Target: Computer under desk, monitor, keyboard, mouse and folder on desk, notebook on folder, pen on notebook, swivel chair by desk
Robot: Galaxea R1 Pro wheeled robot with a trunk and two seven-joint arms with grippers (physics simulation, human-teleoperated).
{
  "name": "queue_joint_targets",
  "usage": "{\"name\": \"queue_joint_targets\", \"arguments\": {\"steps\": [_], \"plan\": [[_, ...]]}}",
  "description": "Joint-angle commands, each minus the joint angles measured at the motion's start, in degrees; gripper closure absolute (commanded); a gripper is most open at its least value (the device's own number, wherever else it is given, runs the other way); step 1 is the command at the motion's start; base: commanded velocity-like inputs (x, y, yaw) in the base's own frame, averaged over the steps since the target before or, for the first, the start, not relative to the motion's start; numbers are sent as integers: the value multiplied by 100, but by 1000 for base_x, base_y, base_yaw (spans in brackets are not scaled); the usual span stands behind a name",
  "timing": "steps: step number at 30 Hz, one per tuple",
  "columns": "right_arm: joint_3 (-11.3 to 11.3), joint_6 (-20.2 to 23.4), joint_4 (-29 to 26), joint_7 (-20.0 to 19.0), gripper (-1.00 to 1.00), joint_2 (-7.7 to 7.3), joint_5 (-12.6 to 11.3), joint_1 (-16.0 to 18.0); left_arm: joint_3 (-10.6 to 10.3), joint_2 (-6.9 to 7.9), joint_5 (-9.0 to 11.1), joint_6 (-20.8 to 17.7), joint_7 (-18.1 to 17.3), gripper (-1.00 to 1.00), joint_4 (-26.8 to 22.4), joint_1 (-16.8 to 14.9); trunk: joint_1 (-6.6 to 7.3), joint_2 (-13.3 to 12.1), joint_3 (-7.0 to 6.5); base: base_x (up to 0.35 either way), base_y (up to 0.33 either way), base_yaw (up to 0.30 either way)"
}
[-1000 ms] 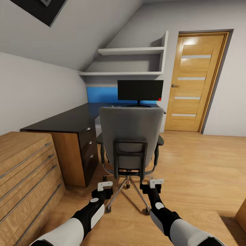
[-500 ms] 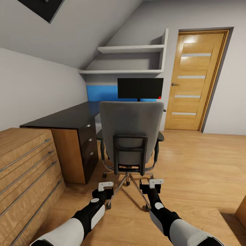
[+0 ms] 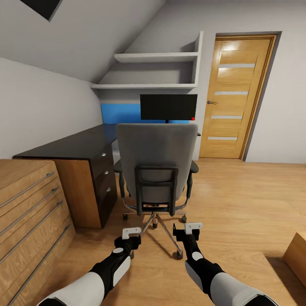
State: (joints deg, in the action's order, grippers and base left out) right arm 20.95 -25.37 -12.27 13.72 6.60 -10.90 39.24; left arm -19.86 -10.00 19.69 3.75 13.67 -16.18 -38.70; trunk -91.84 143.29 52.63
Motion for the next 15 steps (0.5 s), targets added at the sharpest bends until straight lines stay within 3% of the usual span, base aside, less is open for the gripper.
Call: {"name": "queue_joint_targets", "arguments": {"steps": [1,15], "plan": [[50,-20,5,23,-100,-1,-53,5,-46,0,48,30,33,-100,24,-6,1,2,5,47,0,-17],[50,-20,5,16,-100,34,-28,-1,-96,0,44,38,21,-100,97,-6,1,2,5,286,0,-2]]}}
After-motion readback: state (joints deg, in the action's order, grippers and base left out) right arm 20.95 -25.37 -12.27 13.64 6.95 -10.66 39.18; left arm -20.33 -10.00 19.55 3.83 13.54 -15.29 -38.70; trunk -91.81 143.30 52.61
